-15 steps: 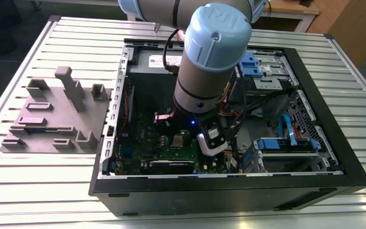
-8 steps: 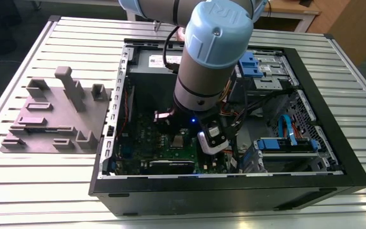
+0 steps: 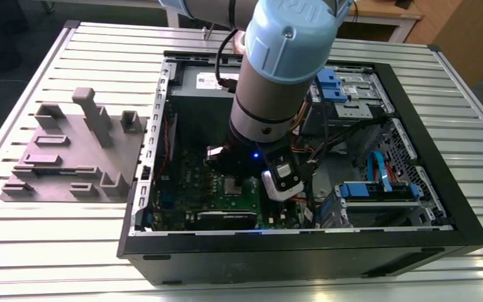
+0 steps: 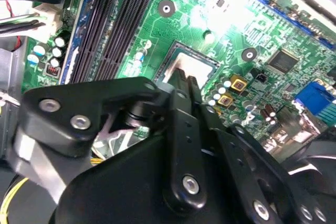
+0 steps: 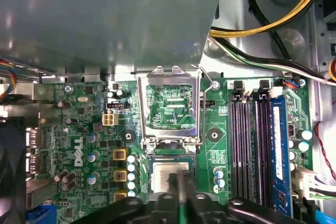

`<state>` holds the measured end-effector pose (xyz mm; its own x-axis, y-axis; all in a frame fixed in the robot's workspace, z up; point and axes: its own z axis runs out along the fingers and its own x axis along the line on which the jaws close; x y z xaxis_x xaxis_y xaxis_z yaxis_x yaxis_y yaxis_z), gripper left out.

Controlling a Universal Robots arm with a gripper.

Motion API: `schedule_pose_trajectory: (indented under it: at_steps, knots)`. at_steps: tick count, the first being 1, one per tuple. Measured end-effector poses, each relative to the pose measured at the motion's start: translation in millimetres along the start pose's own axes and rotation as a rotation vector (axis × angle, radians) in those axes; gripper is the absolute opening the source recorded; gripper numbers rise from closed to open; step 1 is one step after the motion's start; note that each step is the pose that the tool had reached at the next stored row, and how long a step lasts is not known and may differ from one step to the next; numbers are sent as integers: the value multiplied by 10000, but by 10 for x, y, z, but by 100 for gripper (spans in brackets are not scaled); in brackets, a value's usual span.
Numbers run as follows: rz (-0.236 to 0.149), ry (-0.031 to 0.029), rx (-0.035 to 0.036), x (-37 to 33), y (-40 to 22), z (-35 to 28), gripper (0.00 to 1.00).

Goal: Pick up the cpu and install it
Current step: 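Place the cpu into insertion slot, then close the cpu cover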

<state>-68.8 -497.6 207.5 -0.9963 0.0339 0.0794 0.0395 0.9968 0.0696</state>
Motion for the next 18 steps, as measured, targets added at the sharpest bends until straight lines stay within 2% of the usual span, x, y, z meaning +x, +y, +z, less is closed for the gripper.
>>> schedule_pose_trajectory:
  at_steps: [1,2,3,9,18]
  knots:
    - [0,1,-1,0,1,-4,17]
    - [0,1,-3,0,1,-5,11]
    - [0,2,-3,0,1,-6,11]
    - [2,27,1,-1,1,-9,11]
    - [2,30,-1,-1,1,-9,11]
